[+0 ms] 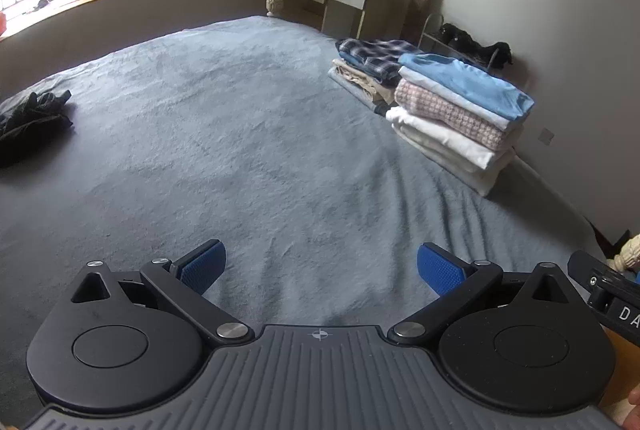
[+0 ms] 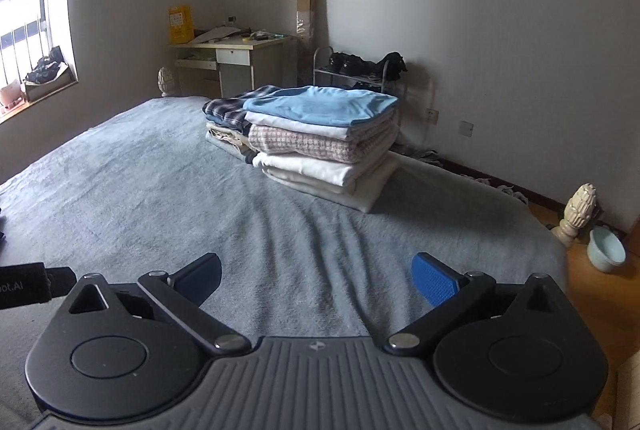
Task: Fold clothes
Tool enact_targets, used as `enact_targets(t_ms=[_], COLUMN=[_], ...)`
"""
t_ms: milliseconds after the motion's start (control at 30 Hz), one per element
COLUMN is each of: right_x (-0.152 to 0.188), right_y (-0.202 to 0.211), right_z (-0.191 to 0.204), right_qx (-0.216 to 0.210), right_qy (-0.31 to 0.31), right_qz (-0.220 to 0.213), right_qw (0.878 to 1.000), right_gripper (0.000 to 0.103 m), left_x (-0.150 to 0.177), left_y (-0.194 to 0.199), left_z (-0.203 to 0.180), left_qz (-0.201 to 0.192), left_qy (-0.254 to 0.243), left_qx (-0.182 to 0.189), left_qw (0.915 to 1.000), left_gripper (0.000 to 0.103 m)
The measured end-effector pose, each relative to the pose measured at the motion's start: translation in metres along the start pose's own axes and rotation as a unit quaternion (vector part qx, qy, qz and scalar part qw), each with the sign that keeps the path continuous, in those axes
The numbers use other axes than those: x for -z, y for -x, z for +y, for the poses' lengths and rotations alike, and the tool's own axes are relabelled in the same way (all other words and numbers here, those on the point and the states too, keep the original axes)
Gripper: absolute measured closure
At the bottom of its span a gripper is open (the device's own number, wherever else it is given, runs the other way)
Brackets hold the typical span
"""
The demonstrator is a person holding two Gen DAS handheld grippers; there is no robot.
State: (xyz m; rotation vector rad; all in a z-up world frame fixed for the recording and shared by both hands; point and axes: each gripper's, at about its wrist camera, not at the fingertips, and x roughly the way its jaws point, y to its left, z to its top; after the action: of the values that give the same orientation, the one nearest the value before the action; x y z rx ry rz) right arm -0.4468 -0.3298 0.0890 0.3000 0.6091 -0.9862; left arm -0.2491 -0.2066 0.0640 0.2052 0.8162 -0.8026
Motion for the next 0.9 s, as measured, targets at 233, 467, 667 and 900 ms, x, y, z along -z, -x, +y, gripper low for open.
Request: enact_targets(t_ms=[233, 467, 667, 900], right_x=[0.002, 0.003, 0.003, 0.003], right_y=[0.017, 0.027, 0.033, 0.035], right_z=[-0.017, -0.04, -0.057, -0.071], right_qx=[0.02, 0.044, 0.055, 0.06], right_qy=[0.001, -0.013, -0.038, -0.056], right_qz=[-0.012, -0.014, -0.013, -0.011], right_qw=[1.0, 0.999, 0.998, 0.997], right_gripper=[0.0, 0.0, 0.0, 0.0], left_x=[0.009, 0.016, 0.014, 0.012], left_y=[0.009, 0.018, 0.021, 0.025], left_z=[-0.023, -0.049, -0.065, -0.075], left_qz=[-0.004, -0.016, -0.023, -0.019], left_qy=[-0.022, -0.036, -0.046, -0.051], left_qx=[0.018, 0.02, 0.018, 0.029], left_qw=[0.9996, 0.999, 0.9985, 0.9981], left_gripper=[0.0, 0.0, 0.0, 0.0])
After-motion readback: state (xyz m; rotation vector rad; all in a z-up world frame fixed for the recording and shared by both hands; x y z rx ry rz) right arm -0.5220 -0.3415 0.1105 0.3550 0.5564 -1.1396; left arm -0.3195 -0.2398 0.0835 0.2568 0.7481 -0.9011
